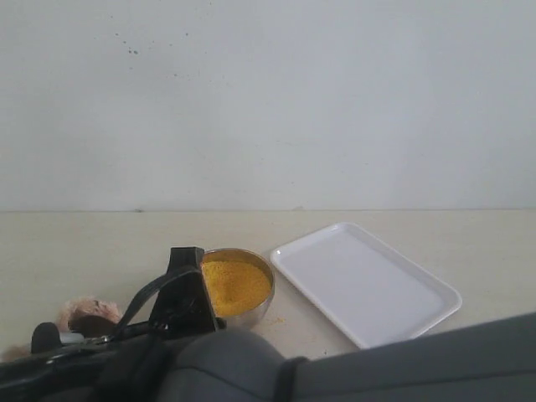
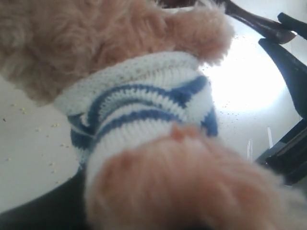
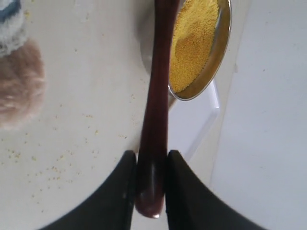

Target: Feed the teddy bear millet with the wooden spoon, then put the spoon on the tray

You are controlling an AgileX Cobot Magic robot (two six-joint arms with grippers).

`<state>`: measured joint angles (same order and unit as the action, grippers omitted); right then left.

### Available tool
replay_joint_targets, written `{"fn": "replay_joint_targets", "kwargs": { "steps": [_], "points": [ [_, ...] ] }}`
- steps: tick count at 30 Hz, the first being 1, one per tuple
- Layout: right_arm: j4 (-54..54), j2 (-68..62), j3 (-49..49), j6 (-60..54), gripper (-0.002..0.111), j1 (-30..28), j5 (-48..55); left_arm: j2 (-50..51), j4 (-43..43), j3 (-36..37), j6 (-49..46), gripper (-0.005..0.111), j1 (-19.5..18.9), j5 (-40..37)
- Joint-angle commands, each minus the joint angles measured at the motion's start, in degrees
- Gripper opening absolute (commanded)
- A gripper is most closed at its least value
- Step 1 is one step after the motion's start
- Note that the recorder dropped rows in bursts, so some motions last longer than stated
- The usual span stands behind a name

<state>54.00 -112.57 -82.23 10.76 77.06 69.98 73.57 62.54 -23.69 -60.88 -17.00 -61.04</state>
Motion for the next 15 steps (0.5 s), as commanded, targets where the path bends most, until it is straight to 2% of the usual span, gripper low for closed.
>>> {"fn": "replay_joint_targets", "kwargs": {
  "steps": [1, 4, 15],
  "points": [
    [3.2, 0.3, 1.8, 1.3, 0.0, 0.1, 0.0, 0.1, 1.0, 0.1, -0.3, 0.004, 0.0, -1.3],
    [5.4, 0.8, 4.1, 2.3, 0.0, 0.1, 0.0, 0.1, 1.0, 0.1, -0.3, 0.004, 0.0, -1.3],
    [3.1, 5.7, 5.1, 5.9, 0.0, 0.1, 0.0, 0.1, 1.0, 0.1, -0.3, 0.004, 0.0, -1.3]
  ]
}}
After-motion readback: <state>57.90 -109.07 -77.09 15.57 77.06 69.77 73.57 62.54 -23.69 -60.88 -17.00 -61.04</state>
